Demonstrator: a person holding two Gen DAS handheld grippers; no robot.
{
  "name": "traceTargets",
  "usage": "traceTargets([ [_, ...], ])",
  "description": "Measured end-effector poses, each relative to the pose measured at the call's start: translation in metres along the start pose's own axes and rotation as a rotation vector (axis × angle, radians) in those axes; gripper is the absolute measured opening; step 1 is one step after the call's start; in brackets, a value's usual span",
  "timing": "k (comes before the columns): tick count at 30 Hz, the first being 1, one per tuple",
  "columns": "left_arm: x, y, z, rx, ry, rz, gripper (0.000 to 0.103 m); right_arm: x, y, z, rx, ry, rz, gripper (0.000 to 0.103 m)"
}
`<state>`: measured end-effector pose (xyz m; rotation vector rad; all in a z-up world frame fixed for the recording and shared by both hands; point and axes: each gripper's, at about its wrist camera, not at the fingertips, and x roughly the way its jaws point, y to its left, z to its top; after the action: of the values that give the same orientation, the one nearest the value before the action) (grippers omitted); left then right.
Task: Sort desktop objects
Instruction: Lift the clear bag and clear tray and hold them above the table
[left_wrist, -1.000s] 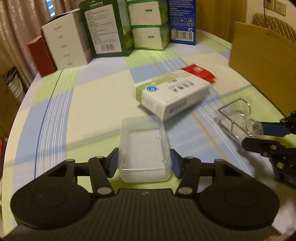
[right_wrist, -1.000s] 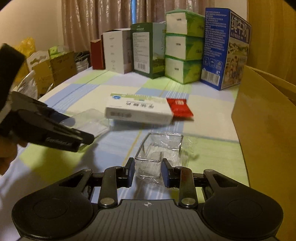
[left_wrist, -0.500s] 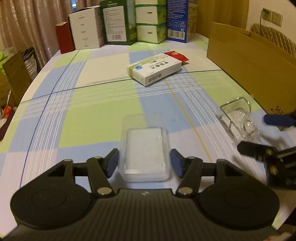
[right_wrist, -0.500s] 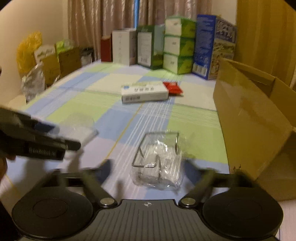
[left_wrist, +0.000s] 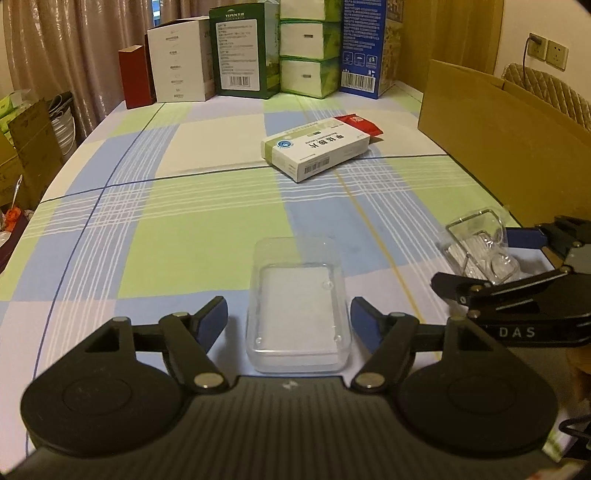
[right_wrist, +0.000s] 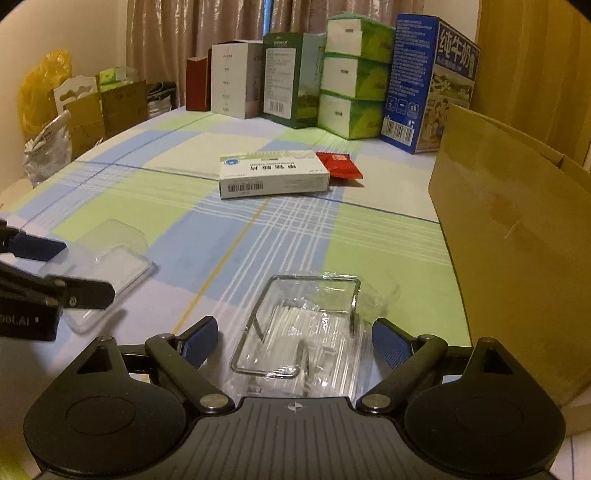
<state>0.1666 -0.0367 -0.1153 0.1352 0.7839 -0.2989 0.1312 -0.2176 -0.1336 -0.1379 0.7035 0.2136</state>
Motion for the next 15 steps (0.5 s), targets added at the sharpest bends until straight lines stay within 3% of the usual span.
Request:
traceTargets([
  [2, 0.002, 0.000, 0.000, 0.002, 0.000, 0.002, 0.070, 0.002, -0.002, 0.000, 0.017, 0.000, 0.002, 0.082],
  [6, 0.005, -0.002, -0.001, 0.008, 0.005, 0.002, 0.070, -0.002, -0.004, 0.000, 0.023, -0.016, 0.002, 0.058],
  [11, 0.009, -0.004, 0.000, 0.012, 0.010, -0.004, 0.070, -0.005, 0.000, 0.001, -0.004, -0.026, -0.007, 0.050],
  [15, 0.009, -0.006, -0.001, 0.010, 0.005, -0.006, 0.070, -0.010, 0.000, -0.001, 0.003, -0.031, -0.010, 0.050],
])
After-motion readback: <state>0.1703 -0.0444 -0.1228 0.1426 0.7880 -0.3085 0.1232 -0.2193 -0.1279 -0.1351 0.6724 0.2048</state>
